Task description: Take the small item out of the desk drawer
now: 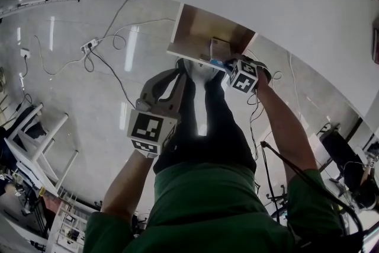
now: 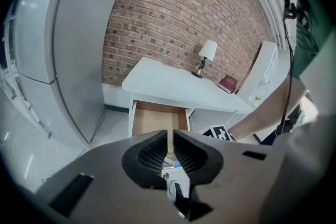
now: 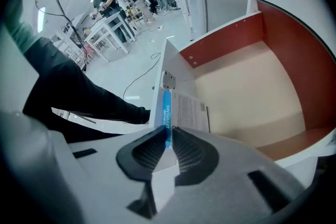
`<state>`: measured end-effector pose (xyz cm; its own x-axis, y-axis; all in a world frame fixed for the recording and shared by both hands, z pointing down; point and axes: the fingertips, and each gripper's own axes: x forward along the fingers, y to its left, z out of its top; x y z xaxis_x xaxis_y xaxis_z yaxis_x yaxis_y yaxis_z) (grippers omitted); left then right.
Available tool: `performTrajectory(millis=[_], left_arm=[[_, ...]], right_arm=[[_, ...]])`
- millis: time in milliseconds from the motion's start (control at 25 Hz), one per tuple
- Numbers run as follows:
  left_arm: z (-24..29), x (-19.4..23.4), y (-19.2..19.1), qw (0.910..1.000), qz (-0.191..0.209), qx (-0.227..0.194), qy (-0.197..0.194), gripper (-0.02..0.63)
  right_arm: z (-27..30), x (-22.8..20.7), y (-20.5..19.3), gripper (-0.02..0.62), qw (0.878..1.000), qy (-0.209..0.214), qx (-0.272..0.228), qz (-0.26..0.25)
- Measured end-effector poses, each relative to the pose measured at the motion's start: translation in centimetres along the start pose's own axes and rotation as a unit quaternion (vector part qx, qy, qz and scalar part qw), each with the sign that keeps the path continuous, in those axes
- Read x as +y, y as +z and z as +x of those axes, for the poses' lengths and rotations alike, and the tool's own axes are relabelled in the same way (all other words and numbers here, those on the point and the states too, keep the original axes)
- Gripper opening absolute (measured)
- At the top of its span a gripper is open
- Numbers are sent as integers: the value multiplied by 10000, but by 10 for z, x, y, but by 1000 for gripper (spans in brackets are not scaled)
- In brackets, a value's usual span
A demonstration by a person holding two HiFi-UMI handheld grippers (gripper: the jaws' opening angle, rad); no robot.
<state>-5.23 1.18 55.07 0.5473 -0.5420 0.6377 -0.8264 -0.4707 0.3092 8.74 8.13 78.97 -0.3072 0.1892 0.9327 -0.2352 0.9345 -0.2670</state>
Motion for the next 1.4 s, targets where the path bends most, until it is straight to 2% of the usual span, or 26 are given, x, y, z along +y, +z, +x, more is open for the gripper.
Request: performTrajectory(millis=[280, 440, 720, 760, 800, 920, 1240, 1400], left_arm=[[-5, -11, 7, 9999, 56, -90, -40, 34], [-9, -15, 14, 9998, 112, -173, -49, 34], [-23, -20, 33, 9990, 242, -380, 5, 34], [-25, -20, 37, 9988, 256, -417, 15, 34], [-27, -20, 40, 9986, 267, -452, 26, 34], [-36, -21, 49, 9980, 311, -544, 55, 34], [-47, -22, 52, 9974, 350, -615, 118, 34], [-52, -18, 45, 9976, 281, -606, 163, 34]], right_arm=[[-20, 0, 3, 41, 9987, -428, -225, 138], [-38, -2, 12, 41, 9969, -522, -450, 392], [-71, 1, 27, 38, 9942, -717, -672, 438], [-77, 1, 29, 36, 9936, -754, -711, 439], [-83, 1, 31, -2, 9930, -791, -755, 443], [-98, 6, 39, -2, 9911, -864, -881, 493], [-102, 8, 34, 0, 9902, -958, -847, 569], [-100, -3, 37, 3, 9856, -1300, -851, 663]])
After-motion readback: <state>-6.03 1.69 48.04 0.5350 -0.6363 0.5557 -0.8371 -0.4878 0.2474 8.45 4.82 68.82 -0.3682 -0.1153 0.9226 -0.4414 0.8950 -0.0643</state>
